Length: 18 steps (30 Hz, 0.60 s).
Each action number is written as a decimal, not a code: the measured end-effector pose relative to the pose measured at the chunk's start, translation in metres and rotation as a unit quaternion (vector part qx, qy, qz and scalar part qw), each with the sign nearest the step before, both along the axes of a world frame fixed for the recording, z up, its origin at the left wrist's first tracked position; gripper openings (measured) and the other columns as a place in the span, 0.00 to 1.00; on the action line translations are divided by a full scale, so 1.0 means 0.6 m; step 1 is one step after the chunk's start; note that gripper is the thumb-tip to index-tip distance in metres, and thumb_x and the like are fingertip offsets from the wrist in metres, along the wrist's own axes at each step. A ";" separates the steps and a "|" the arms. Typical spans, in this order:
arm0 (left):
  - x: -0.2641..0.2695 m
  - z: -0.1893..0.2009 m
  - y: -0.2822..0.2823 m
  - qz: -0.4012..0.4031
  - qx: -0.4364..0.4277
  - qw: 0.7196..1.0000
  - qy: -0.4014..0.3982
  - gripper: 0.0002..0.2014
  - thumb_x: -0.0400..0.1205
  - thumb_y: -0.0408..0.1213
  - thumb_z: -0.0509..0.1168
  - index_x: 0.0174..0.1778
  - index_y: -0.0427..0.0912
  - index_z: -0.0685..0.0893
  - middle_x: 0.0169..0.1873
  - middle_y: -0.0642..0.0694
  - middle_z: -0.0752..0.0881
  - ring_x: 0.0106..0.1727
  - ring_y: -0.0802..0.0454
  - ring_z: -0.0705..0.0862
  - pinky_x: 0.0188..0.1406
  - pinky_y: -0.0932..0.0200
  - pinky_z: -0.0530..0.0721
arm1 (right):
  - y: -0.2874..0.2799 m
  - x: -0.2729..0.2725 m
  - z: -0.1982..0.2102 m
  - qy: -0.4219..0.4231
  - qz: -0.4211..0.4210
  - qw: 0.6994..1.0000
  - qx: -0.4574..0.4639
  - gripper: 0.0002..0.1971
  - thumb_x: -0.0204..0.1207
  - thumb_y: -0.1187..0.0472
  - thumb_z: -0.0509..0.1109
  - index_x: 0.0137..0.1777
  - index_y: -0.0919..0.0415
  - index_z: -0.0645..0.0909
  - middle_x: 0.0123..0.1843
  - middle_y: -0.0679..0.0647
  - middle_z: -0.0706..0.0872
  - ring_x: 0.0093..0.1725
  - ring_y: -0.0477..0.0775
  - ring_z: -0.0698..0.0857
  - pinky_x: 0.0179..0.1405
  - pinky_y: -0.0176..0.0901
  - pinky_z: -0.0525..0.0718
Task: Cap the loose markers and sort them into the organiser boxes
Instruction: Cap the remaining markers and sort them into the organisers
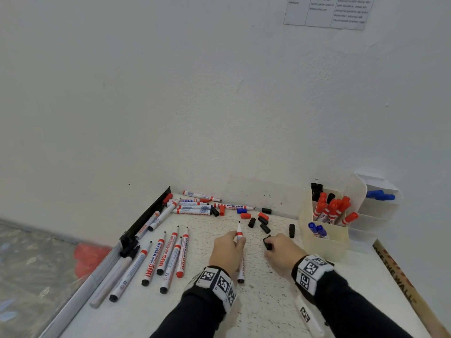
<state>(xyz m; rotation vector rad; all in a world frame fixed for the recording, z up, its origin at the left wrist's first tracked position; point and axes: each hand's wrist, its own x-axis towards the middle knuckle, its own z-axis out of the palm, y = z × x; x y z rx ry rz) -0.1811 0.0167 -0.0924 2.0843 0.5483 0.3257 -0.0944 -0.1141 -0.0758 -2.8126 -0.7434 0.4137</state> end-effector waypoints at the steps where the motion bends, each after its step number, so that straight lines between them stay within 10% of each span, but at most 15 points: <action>1: 0.000 -0.001 0.000 0.000 0.010 1.000 -0.004 0.16 0.85 0.45 0.57 0.65 0.44 0.79 0.45 0.46 0.85 0.43 0.52 0.83 0.49 0.58 0.83 | -0.001 -0.003 -0.010 -0.010 -0.013 1.000 0.023 0.12 0.78 0.55 0.63 0.59 0.57 0.78 0.58 0.54 0.77 0.52 0.51 0.78 0.52 0.38 0.77; 6: -0.001 -0.002 0.002 -0.006 0.058 0.998 -0.029 0.19 0.86 0.44 0.53 0.72 0.48 0.74 0.48 0.48 0.82 0.45 0.54 0.79 0.44 0.63 0.78 | -0.006 -0.005 -0.021 -0.032 -0.036 0.996 0.071 0.06 0.76 0.60 0.67 0.45 0.52 0.71 0.49 0.53 0.80 0.45 0.50 0.79 0.35 0.32 0.73; 9: -0.003 -0.001 0.004 -0.014 0.091 0.995 -0.022 0.19 0.86 0.43 0.55 0.74 0.52 0.72 0.53 0.48 0.79 0.48 0.54 0.78 0.50 0.63 0.79 | -0.008 0.000 -0.021 -0.015 -0.042 0.995 0.085 0.16 0.78 0.63 0.63 0.65 0.52 0.73 0.61 0.57 0.80 0.55 0.52 0.81 0.54 0.38 0.79; 11: -0.004 -0.003 0.005 -0.020 0.120 0.993 0.007 0.19 0.85 0.44 0.56 0.73 0.55 0.72 0.57 0.48 0.79 0.54 0.51 0.80 0.57 0.56 0.80 | -0.010 -0.001 -0.017 -0.027 -0.056 0.989 0.138 0.18 0.79 0.63 0.62 0.69 0.54 0.73 0.55 0.54 0.81 0.51 0.50 0.81 0.48 0.34 0.80; 14: -0.003 -0.005 0.005 -0.031 0.138 0.989 0.048 0.18 0.85 0.44 0.56 0.72 0.58 0.73 0.60 0.49 0.80 0.59 0.50 0.79 0.65 0.51 0.75 | -0.016 -0.007 -0.008 -0.064 -0.056 0.969 0.232 0.09 0.76 0.61 0.67 0.54 0.52 0.73 0.41 0.45 0.79 0.33 0.41 0.77 0.31 0.29 0.70; 18: -0.002 -0.004 0.003 -0.054 0.152 0.984 0.071 0.17 0.86 0.45 0.55 0.71 0.61 0.74 0.58 0.50 0.80 0.60 0.50 0.79 0.66 0.49 0.72 | -0.019 -0.018 -0.001 -0.019 -0.026 0.945 0.325 0.13 0.75 0.65 0.68 0.44 0.45 0.69 0.46 0.48 0.83 0.30 0.43 0.75 0.33 0.31 0.72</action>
